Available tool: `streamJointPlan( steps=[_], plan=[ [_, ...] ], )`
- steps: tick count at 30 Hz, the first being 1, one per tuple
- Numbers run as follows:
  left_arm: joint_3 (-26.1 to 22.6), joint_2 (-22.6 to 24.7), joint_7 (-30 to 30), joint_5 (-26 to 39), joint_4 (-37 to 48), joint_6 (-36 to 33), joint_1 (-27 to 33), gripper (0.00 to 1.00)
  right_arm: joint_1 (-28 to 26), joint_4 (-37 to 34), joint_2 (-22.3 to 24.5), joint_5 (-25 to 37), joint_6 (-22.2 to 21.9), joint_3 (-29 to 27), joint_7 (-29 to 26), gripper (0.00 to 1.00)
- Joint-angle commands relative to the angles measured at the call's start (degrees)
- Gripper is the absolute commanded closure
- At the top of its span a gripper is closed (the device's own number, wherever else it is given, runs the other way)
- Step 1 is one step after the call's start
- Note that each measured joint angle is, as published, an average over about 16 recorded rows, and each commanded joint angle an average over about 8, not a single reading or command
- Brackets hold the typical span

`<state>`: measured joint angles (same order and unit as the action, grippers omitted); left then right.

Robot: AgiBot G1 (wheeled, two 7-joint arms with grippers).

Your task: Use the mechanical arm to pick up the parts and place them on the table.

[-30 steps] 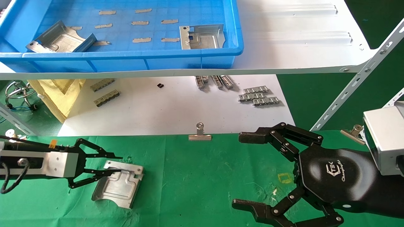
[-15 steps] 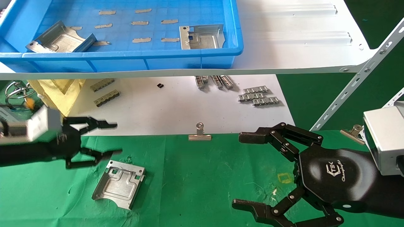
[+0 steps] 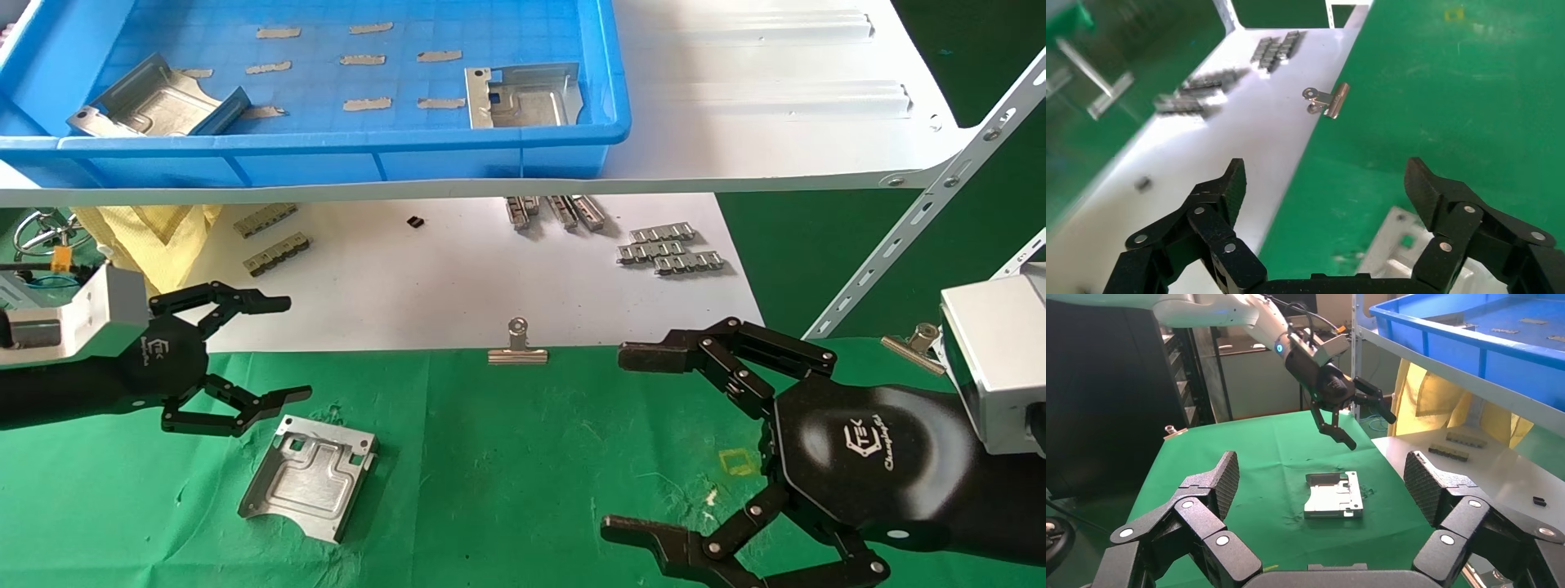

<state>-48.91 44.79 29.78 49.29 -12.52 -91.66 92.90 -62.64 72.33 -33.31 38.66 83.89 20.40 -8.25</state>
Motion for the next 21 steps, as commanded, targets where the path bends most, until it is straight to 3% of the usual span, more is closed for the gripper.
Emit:
streamJointPlan(
  steps=[1,21],
  plan=[
    [0.2,-0.1,-0.1,0.1,-0.5,0.0,-0.2,0.00,0.0,0.0,0.0,0.0,0.0,0.0,0.0,0.00],
    [11.5,-3.4,-14.1,-2.5,-21.4,2.1,-10.9,0.00,0.0,0.0,0.0,0.0,0.0,0.0,0.0,0.00]
  ],
)
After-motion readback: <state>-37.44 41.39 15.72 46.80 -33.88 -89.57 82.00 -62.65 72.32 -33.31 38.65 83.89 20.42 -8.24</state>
